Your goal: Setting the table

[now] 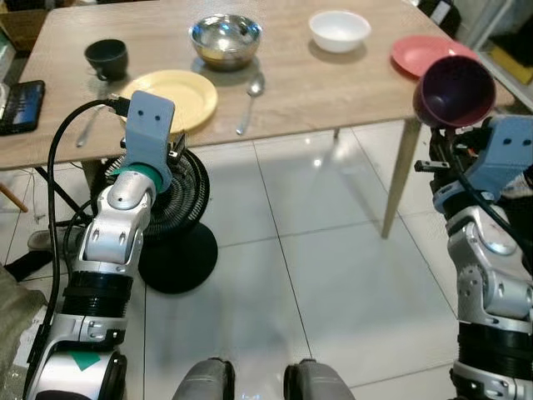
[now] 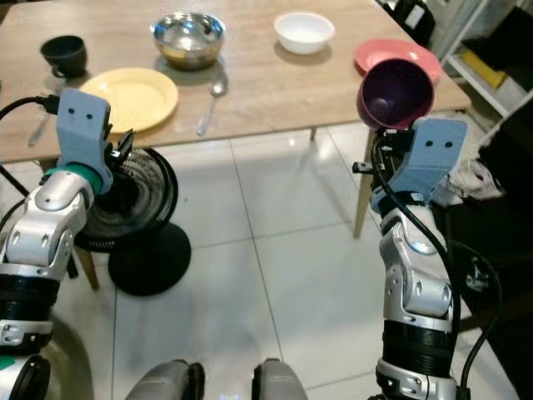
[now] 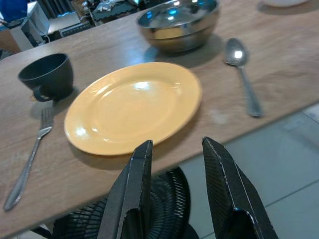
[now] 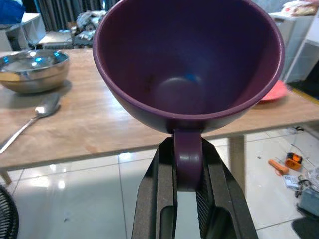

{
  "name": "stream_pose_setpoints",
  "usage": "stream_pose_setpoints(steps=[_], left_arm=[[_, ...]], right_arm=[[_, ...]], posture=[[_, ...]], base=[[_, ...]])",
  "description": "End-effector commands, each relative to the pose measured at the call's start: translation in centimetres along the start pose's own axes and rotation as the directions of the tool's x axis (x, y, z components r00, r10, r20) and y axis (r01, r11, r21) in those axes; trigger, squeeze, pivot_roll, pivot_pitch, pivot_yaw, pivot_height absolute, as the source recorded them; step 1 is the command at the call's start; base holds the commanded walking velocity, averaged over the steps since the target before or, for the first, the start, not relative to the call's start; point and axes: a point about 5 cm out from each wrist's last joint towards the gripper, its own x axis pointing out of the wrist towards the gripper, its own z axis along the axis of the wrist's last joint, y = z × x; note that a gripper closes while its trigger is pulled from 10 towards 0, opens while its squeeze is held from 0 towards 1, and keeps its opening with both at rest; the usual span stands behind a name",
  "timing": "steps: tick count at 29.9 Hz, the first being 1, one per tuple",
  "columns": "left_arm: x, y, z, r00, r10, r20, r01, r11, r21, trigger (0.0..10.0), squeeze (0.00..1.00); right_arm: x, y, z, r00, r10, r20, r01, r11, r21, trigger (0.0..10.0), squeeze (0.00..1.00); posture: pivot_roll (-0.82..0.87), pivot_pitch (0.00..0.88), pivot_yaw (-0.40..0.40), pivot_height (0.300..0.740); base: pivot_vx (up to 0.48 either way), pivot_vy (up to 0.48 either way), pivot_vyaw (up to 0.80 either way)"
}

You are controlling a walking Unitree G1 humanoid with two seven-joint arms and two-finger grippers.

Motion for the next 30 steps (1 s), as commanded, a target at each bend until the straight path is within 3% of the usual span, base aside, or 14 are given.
stream_pose_setpoints(steps=[1, 16, 30], left_arm=[[0.0, 0.2, -0.4, 1.000, 0.007, -0.018, -0.007, 1.000, 0.012, 10.0, 0.00], [0.0, 0.1, -0.4, 1.000, -0.001, -0.017, 0.002, 1.000, 0.020, 10.0, 0.00], [-0.1, -0.6, -0.1, 0.999, -0.037, 0.003, 0.037, 0.999, 0.031, 10.0, 0.00]], right_arm=[[-0.1, -0.1, 0.3, 1.000, -0.005, 0.016, 0.005, 1.000, -0.003, 10.0, 0.00], [0.1, -1.2, 0.5, 0.995, -0.092, 0.027, 0.091, 0.996, 0.021, 10.0, 0.00], [0.3, -1.1, 0.5, 0.996, -0.083, 0.028, 0.083, 0.996, 0.020, 10.0, 0.00]], posture=[[0.02, 0.049, 0.057, 0.740], [0.03, 0.052, 0.057, 0.740], [0.03, 0.039, 0.054, 0.740]], base=[[0.480, 0.000, 0.00], [0.475, 0.000, 0.00], [0.018, 0.000, 0.00]])
